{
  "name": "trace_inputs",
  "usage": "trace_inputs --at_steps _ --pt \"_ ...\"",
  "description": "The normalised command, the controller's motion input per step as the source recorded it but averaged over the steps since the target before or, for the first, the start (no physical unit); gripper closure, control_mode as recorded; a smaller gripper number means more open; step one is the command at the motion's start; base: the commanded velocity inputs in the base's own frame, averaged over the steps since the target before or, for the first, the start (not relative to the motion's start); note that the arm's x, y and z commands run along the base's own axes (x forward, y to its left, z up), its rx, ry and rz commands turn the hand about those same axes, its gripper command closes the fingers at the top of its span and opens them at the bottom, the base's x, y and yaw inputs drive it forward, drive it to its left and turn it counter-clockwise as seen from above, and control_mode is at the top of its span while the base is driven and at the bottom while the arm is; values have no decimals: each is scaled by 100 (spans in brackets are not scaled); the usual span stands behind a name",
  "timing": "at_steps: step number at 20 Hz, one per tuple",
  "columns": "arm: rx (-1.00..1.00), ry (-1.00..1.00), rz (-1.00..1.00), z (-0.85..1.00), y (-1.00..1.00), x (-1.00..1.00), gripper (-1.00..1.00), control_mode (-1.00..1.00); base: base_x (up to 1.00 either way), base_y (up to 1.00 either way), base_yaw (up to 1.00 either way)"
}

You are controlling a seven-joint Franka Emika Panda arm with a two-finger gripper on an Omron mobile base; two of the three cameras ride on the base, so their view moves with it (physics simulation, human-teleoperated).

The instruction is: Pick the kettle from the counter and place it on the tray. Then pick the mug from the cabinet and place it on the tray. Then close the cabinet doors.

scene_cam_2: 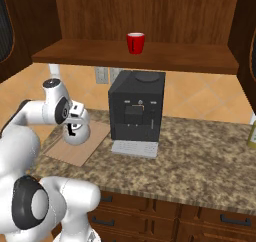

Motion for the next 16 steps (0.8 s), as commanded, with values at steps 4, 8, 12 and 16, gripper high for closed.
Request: trace_inputs --at_steps 4,8,12,16 --pt "0 0 0 -17 0 54 100 -100 0 0 0" --pt "2 0 0 -28 0 32 100 -100 0 0 0" --pt "0 0 0 -23 0 30 100 -100 0 0 0" --pt "0 -8 0 -19 0 26 100 -100 0 0 0"
